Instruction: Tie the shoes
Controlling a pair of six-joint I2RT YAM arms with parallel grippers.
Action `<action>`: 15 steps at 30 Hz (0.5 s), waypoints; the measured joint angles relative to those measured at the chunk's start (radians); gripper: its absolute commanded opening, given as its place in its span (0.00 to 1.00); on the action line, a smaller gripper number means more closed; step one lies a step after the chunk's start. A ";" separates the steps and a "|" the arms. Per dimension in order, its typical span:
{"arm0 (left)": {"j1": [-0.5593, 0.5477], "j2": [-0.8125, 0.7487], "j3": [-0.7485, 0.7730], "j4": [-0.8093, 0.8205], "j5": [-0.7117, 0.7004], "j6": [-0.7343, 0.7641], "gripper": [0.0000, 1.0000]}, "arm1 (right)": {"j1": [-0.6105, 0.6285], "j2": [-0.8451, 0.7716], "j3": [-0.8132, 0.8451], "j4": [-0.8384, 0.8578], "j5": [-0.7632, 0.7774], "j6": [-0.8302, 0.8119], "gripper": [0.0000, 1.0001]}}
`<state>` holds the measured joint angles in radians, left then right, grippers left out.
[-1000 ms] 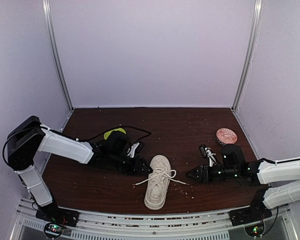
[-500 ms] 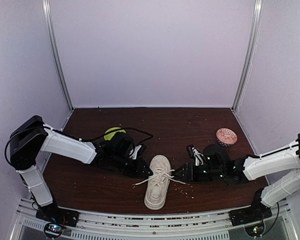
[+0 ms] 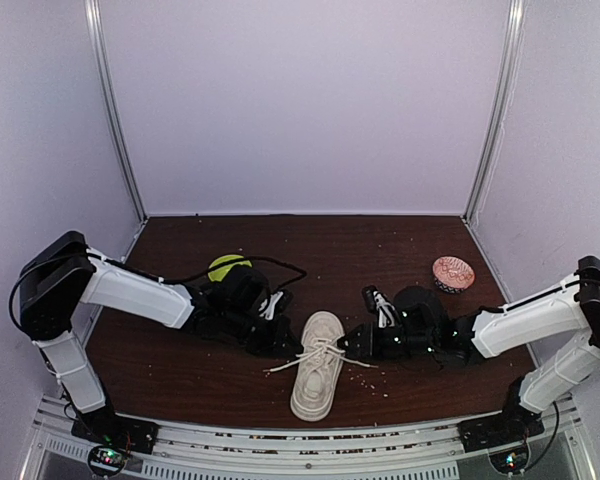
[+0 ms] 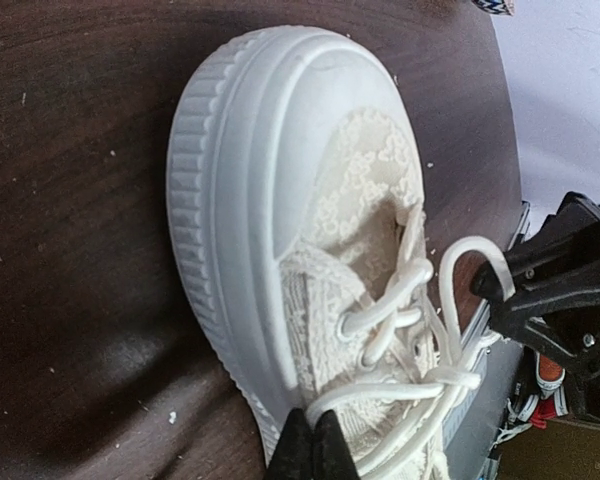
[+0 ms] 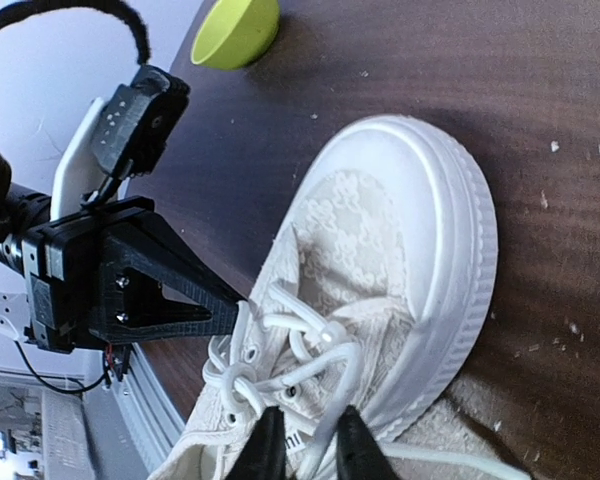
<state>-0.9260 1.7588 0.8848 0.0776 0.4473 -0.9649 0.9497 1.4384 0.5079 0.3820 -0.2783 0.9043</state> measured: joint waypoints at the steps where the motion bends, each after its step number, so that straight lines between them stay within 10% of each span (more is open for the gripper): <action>1: 0.000 -0.001 0.000 0.000 -0.002 0.000 0.00 | 0.000 0.000 0.000 -0.002 0.003 0.000 0.06; 15: -0.010 -0.080 -0.034 -0.072 -0.123 -0.011 0.00 | 0.000 -0.034 -0.023 -0.055 0.085 0.021 0.00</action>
<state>-0.9363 1.6783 0.8505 0.0051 0.3244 -0.9756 0.9493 1.4044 0.4847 0.3275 -0.1936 0.9253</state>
